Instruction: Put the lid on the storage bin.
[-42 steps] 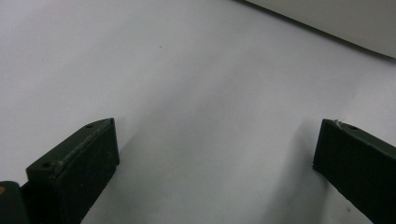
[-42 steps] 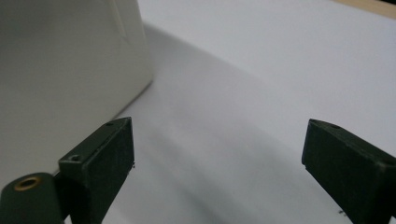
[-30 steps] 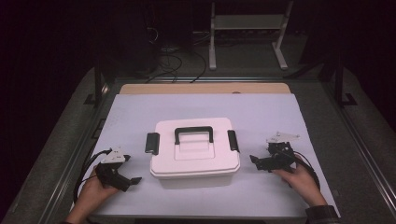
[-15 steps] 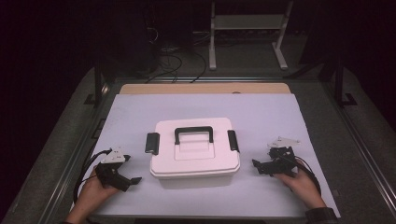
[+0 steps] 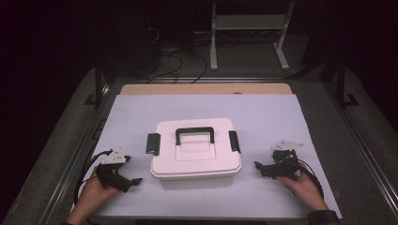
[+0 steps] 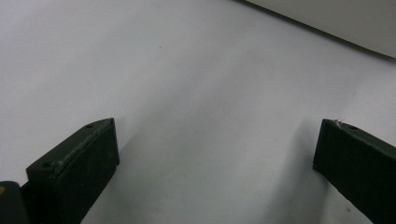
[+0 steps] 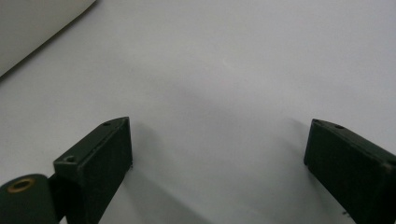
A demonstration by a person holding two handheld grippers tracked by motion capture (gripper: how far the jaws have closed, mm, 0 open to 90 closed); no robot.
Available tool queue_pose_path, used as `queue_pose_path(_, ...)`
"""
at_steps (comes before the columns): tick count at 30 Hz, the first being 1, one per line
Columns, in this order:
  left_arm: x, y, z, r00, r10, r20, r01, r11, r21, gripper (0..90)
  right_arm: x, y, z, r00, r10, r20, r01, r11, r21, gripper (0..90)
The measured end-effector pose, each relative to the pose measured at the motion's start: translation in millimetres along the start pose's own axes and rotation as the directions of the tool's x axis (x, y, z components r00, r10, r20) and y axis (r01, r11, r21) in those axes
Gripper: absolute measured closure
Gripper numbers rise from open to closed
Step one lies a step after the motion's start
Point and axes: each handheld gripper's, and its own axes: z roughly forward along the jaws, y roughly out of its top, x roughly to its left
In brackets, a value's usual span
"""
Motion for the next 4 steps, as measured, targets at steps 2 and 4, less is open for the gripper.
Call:
queue_pose_path(2,-0.6,0.1,-0.3,1.0000,-0.004,-0.005,0.004,1.0000,0.001,0.0,0.2,-0.5,-0.5,1.0000,0.002,0.000,-0.002,1.000,-0.001,7.3)
queue_pose_path(4,-2.1,0.0,-0.7,0.9997,-0.017,-0.015,0.017,0.9998,-0.001,0.0,0.3,-1.3,-1.5,1.0000,0.002,0.000,-0.002,1.000,0.000,7.3)
